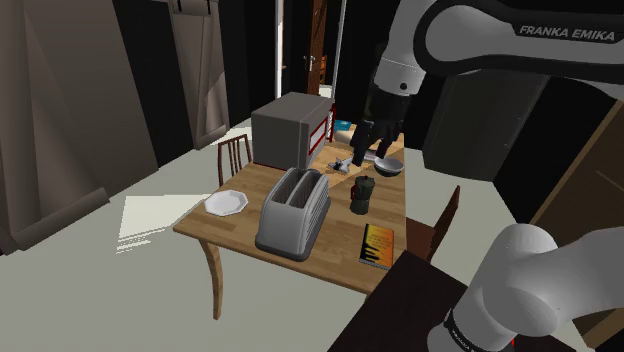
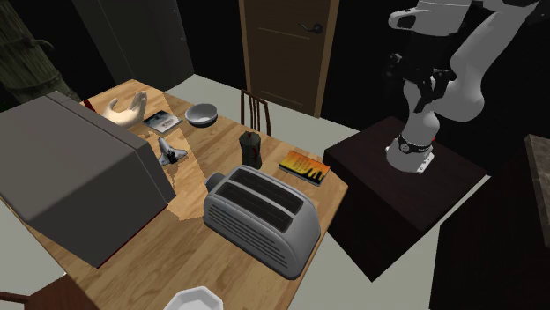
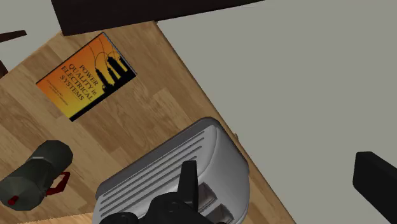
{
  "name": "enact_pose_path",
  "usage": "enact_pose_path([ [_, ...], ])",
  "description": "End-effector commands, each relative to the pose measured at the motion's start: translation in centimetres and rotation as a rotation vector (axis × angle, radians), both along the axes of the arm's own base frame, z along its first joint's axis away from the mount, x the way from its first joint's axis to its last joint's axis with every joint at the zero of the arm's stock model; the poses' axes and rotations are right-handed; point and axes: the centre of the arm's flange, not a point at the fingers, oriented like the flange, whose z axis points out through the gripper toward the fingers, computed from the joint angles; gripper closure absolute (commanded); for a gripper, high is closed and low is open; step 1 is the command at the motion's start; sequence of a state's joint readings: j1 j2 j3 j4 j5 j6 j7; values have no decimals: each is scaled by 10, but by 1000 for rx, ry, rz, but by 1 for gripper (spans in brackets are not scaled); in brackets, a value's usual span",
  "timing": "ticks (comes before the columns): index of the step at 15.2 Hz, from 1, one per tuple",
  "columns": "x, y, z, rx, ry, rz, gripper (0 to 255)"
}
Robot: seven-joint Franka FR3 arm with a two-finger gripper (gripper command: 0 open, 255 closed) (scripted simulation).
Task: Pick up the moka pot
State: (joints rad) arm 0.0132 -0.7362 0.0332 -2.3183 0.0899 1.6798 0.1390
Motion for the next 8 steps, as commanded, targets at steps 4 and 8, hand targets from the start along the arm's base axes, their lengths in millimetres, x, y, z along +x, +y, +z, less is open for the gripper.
enact_pose_path([
  [4,3,-25,-27,-32,20,92,0],
  [8,10,-58,-62,-75,47,216,0],
])
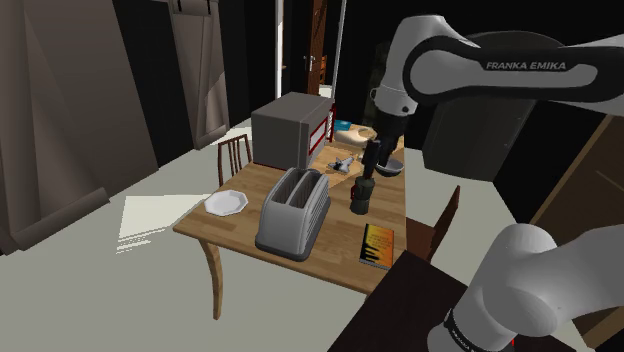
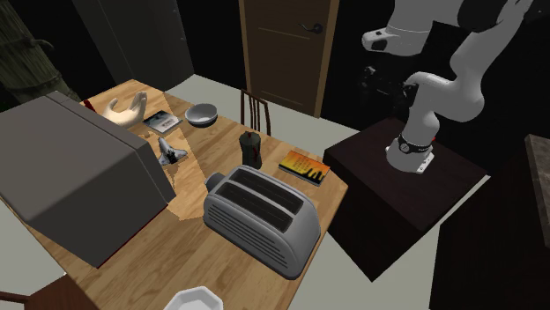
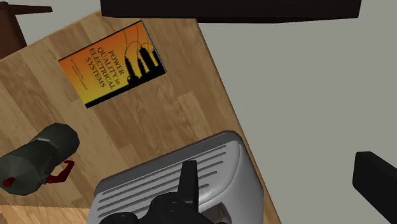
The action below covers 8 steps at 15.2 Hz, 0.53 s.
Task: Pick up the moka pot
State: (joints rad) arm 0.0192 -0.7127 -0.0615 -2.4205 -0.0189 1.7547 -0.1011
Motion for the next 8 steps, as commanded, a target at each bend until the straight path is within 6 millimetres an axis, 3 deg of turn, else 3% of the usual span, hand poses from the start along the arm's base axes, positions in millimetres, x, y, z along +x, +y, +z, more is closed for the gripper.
enact_pose_path([
  [1,3,-20,-19,-22,14,67,0],
  [8,24,-80,-77,-97,62,282,0],
])
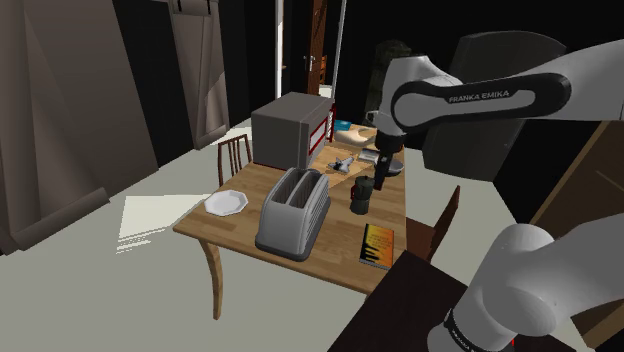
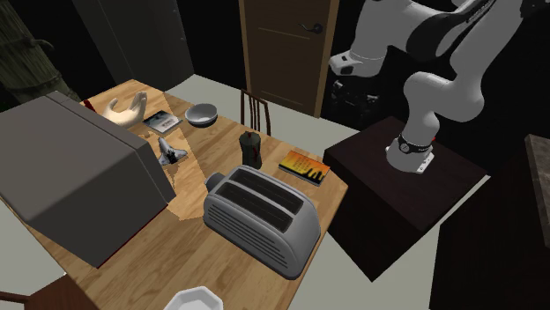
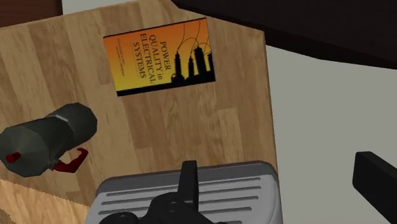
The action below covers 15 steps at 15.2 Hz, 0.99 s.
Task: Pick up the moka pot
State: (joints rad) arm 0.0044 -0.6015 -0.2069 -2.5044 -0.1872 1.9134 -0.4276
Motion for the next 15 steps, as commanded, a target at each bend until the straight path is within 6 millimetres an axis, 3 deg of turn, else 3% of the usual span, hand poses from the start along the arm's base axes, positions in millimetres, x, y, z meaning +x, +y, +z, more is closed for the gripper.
enact_pose_path([
  [1,8,-16,-15,-23,14,67,0],
  [15,83,-128,-120,-173,109,499,0],
])
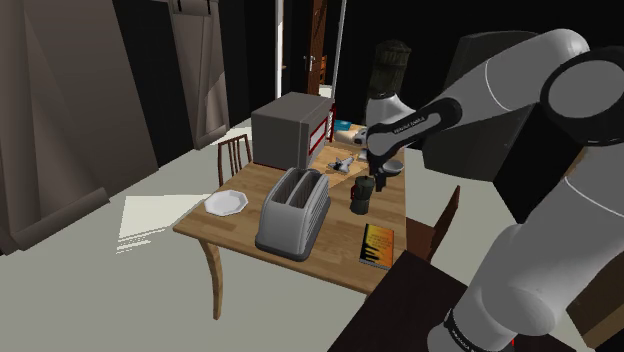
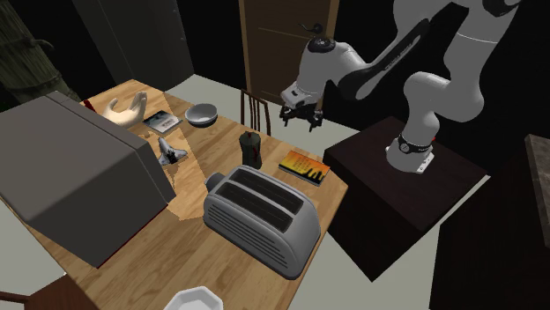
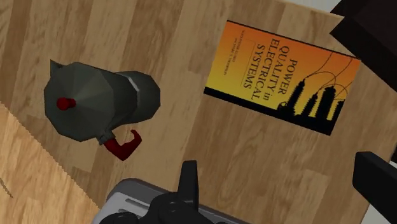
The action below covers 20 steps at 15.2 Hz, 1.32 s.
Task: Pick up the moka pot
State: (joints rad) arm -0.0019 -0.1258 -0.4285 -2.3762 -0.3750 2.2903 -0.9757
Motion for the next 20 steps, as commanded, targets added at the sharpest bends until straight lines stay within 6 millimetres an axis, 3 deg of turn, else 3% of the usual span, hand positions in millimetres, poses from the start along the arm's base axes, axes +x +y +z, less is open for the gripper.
enact_pose_path([
  [1,11,-16,-17,-23,14,67,0],
  [15,122,-100,-116,-173,109,498,0],
  [20,124,-101,-138,-176,111,505,0],
])
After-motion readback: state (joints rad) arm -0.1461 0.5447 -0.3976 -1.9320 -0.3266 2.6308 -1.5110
